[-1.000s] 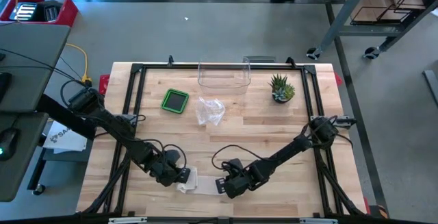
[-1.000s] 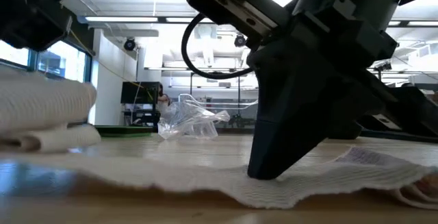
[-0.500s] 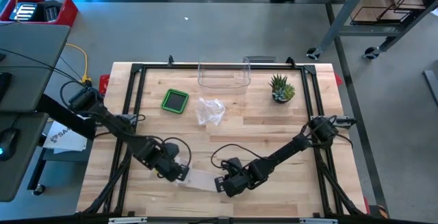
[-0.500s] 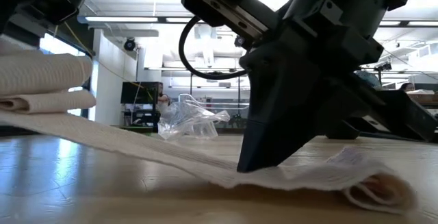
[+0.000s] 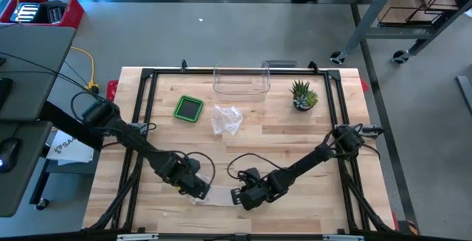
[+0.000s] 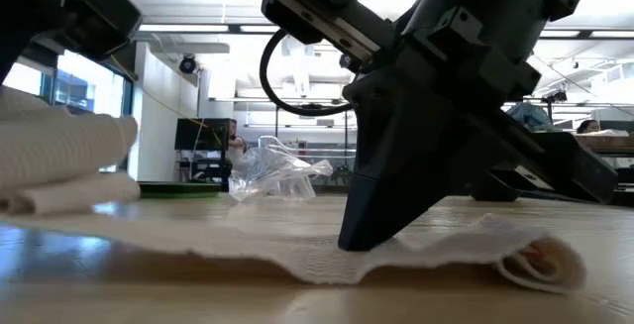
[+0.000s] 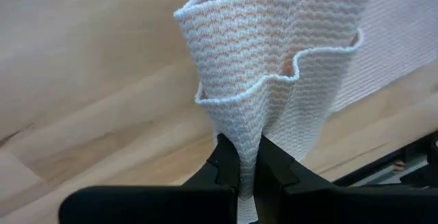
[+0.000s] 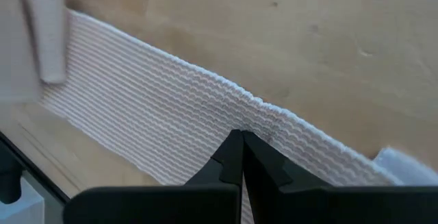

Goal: Roll bandage
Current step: Roll the bandage

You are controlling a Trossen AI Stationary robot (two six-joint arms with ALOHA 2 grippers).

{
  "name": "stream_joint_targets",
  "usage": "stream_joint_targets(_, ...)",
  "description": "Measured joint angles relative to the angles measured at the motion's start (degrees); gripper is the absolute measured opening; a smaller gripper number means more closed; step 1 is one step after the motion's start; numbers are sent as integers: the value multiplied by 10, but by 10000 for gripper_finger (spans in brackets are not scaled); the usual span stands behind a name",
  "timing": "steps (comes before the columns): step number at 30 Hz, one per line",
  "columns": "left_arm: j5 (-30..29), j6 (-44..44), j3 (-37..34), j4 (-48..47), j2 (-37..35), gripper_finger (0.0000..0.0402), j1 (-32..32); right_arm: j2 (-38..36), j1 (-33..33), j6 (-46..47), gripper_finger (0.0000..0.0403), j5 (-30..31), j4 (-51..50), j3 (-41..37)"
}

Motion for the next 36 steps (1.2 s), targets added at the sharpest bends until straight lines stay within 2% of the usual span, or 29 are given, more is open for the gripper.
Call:
stream_joint_targets(9,-43,39,128,-87,75,7,4,0,-7,0,0,0,-1,0)
stream_joint_targets(16,-59,51,190,-84,127,7,14,0,-7,0,0,0,-1,0)
stream_joint_targets(30,-54,45,192,-8,136,14,25,0,-6,0,0,0,2,-1)
stream_joint_targets(36,-70,38,191,15,136,54,24,0,-6,0,0,2,3,-1)
